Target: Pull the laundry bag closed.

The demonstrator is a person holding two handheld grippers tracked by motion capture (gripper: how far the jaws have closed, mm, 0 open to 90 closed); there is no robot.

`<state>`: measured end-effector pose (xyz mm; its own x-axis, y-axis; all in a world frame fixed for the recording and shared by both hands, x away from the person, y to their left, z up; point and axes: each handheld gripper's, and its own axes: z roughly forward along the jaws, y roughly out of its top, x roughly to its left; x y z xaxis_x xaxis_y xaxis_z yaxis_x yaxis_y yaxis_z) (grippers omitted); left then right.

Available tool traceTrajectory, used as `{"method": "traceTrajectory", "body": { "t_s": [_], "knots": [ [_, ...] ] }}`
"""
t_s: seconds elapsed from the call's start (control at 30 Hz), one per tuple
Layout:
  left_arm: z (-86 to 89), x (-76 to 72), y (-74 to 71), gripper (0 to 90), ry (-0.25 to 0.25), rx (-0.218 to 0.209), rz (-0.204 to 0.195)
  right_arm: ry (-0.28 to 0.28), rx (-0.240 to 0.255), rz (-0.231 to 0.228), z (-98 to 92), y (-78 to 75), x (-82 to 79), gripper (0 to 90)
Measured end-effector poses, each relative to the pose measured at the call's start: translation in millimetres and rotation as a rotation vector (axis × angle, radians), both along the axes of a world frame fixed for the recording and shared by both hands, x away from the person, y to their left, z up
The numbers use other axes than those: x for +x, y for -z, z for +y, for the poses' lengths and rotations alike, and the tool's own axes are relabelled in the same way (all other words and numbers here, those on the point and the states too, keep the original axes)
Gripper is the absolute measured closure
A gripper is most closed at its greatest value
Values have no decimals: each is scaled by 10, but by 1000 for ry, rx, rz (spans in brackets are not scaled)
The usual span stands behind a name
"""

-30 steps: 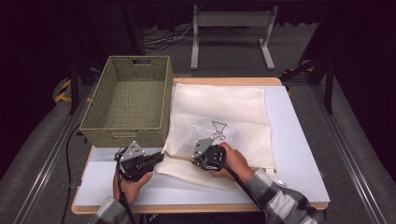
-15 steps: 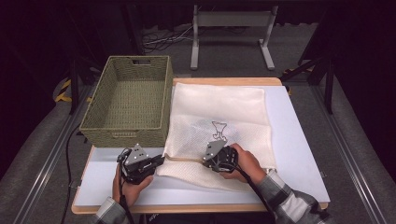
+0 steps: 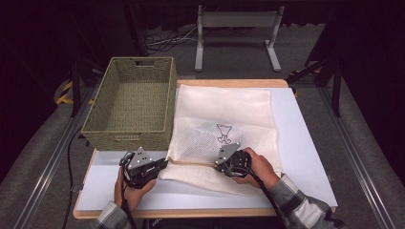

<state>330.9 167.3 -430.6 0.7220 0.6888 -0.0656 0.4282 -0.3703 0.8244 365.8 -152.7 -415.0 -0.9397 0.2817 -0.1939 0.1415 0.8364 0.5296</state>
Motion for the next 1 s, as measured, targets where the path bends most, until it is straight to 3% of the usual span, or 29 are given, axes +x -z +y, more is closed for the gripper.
{"method": "traceTrajectory", "body": {
  "t_s": [0.4, 1.0],
  "knots": [
    [2, 3, 9, 846, 4, -2, 11, 23, 8, 6, -181, -6, -52, 822],
    [-1, 10, 21, 846, 10, 29, 3, 56, 1, 11, -447, -23, -109, 822]
  ]
}}
